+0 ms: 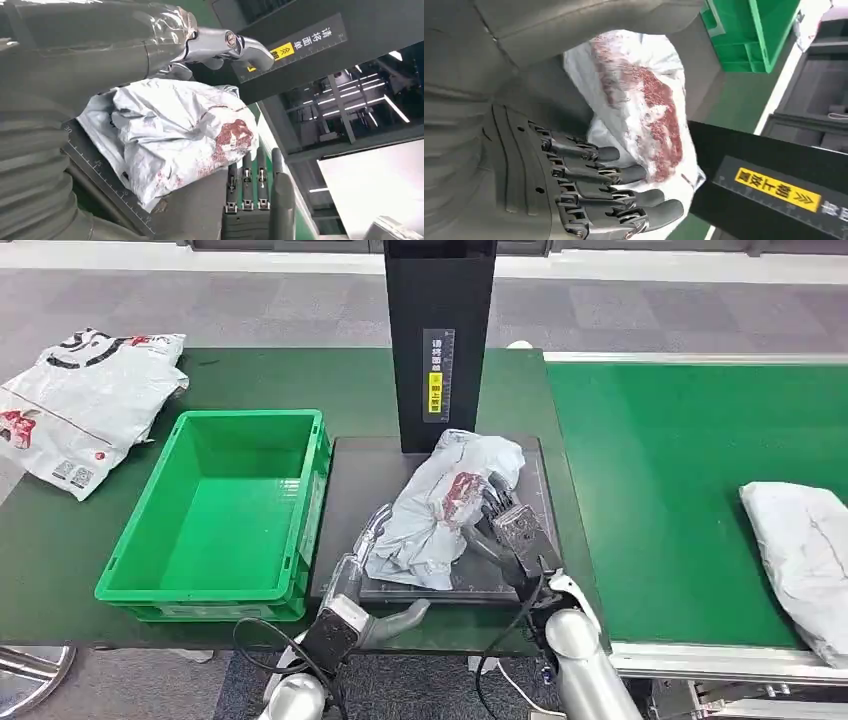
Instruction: Moved the parcel from conveyor to table for the left to box.
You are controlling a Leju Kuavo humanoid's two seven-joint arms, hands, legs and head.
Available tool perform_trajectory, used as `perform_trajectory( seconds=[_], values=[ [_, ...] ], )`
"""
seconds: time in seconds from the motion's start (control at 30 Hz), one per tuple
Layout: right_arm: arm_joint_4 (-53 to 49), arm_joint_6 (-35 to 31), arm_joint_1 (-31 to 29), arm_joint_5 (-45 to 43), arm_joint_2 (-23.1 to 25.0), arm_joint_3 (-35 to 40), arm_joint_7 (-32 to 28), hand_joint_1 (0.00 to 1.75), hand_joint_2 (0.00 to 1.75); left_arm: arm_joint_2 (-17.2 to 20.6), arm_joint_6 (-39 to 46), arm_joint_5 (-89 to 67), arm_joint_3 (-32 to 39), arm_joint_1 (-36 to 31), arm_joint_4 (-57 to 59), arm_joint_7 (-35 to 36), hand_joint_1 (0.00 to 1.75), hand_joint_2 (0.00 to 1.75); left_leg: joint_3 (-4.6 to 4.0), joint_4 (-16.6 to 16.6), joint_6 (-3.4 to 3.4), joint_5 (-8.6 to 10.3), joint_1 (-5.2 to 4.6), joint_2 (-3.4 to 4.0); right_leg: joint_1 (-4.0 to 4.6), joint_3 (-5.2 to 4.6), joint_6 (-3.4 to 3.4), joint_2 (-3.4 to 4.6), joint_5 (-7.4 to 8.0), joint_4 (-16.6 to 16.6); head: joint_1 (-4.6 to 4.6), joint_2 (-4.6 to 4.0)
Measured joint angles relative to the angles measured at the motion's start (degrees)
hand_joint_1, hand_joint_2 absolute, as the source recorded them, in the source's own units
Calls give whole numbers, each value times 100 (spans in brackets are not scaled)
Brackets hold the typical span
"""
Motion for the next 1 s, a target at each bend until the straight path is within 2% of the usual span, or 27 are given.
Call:
perform_trajectory(
  seconds=[0.23,0.43,0.7,0.87,1.0],
  values=[
    [-444,0,238,197,-144,66,125,0,175,20,118,-232,13,7,9,157,0,175,-1,1,1,-1,0,-6,-1,2,1,-9,-3,-1,0,-2],
    [-1930,-15,1174,943,-454,57,570,0,175,63,164,-609,227,66,7,362,0,175,-2,1,-2,-15,-1,-2,-2,-4,0,-2,-9,-2,0,-2],
    [-3244,-26,2233,1342,-492,-341,592,0,175,-20,83,-1495,398,-62,124,691,0,175,-2,0,-4,-18,-1,-3,-1,-1,-1,-4,-16,-3,0,-2],
    [-3396,92,2322,1342,-461,-505,540,0,175,-85,61,-1810,514,-228,267,822,0,175,2,0,-3,-17,0,2,-1,-2,1,2,-13,-3,2,-2],
    [-3396,221,2318,1346,-406,-538,487,0,175,-116,298,-2900,522,-454,514,1242,0,175,4,1,-3,-15,-1,2,-2,-4,1,1,-12,-2,2,-2]
  ],
)
